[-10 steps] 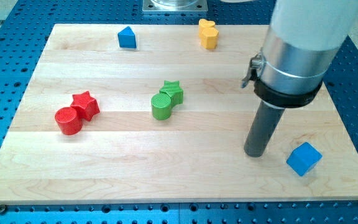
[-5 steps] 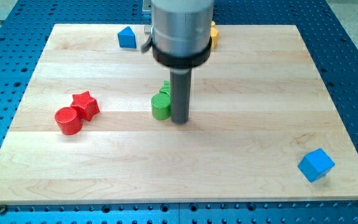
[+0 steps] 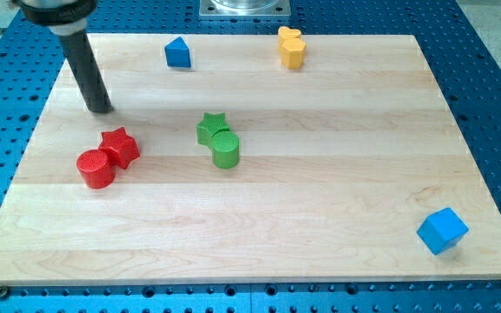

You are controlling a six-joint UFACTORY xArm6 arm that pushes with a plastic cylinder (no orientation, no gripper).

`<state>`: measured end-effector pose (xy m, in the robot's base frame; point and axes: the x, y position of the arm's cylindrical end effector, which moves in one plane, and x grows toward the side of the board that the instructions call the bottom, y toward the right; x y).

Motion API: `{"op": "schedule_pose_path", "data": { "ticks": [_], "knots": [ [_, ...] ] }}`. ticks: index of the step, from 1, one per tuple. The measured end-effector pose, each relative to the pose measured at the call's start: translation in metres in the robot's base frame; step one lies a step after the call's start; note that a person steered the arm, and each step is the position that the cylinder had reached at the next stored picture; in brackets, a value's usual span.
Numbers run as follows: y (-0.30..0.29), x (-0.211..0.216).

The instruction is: Push the triangle into the cube

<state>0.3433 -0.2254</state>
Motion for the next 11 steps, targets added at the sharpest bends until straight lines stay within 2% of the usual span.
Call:
{"op": "schedule_pose_path", "data": {
  "ticks": [1,2,3,4,5,7,8,9,10,11],
  "knots": [
    [0.002,-0.059],
    [0.037,-0.108],
    [0.105,-0.103],
    [0.178,-0.075],
    [0.192,-0.072],
    [0.251,-0.002],
    [0.202,-0.011],
    [0.203,-0.037],
    [0.246,-0.047],
    [0.294,-0.039]
  ]
}}
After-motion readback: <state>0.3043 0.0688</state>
